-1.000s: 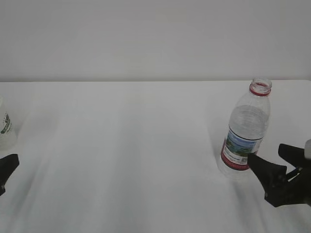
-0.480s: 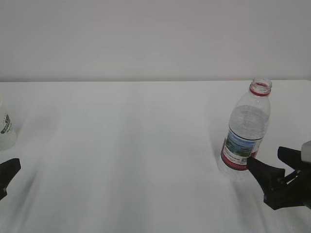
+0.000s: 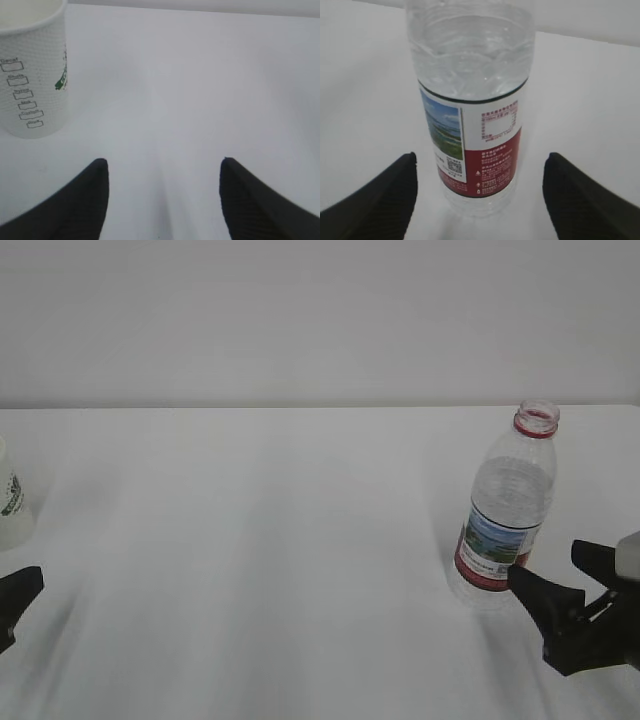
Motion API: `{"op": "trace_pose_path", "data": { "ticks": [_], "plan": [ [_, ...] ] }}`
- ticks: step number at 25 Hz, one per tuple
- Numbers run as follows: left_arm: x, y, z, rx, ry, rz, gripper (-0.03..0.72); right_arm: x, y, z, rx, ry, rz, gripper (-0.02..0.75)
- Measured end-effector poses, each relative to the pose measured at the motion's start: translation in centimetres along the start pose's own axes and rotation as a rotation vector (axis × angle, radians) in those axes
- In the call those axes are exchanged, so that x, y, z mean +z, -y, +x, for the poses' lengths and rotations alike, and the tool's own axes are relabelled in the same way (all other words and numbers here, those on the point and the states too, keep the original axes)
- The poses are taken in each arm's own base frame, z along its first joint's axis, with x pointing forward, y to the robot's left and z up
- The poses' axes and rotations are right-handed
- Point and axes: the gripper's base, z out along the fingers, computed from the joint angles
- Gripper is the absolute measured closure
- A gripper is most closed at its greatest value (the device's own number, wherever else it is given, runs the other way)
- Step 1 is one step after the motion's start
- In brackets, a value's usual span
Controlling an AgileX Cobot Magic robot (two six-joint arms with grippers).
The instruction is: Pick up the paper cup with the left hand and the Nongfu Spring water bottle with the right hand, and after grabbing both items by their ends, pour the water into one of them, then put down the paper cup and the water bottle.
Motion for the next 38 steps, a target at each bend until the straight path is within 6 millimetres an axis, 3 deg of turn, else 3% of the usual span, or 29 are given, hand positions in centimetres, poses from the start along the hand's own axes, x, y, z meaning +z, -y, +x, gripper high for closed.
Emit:
{"op": "trace_pose_path", "data": {
  "ticks": [14, 24, 38],
  "plan": [
    [0.0, 0.3, 0.0, 0.011, -0.003, 0.028, 0.181, 0.2, -0.2, -0.1, -0.090, 0.006, -0.029, 0.144],
    [0.0, 0.3, 0.0, 0.013, -0.002, 0.034, 0.181, 1.3, -0.2, 1.4, -0.032, -0.078, -0.039, 0.128],
    [0.0, 0.3, 0.1, 0.013, -0.005, 0.034, 0.181, 3.3, 0.3, -0.3, 0.000, 0.004, -0.029, 0.128]
  ]
}}
